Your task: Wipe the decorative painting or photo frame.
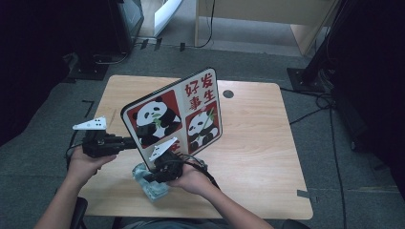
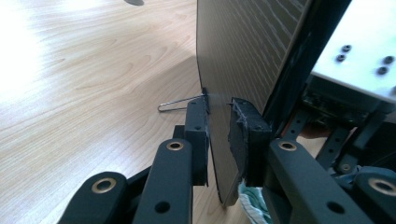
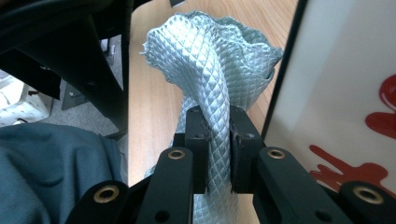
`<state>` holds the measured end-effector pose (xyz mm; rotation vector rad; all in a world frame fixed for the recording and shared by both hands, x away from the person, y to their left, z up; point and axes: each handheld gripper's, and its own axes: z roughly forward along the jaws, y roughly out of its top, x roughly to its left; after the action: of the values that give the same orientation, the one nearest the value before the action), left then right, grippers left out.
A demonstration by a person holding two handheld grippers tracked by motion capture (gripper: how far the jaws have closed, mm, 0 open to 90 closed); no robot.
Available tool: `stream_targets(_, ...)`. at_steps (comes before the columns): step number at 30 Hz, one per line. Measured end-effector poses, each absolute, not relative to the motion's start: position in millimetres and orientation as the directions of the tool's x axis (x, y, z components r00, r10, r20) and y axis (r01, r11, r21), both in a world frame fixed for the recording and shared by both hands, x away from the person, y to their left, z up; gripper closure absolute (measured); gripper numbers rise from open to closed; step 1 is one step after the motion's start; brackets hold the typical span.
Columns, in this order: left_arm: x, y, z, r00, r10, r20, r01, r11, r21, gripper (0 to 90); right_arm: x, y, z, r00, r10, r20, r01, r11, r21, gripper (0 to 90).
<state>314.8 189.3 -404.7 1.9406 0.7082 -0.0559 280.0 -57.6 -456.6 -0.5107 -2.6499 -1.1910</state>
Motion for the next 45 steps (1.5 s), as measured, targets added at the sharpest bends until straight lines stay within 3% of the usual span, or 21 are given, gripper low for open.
stream_targets(16,311,195,-408,0.817,0.469,-0.334,0.507,-0.31,0.805,69.3,290,-63,-460,-0.913,0.273,0.305,0.409,0.618,0.672,81.0)
stream_targets(30,316,196,-416,0.811,0.505,-0.294,0.486,-0.304,0.819,48.1,289,-63,-459,-0.907,0.288,0.309,0.422,0.615,0.666,81.2)
stream_targets(45,319,197,-420,0.801,0.517,-0.302,0.504,-0.309,0.807,42.3,290,-67,-446,-0.894,0.314,0.32,0.448,0.582,0.679,81.3)
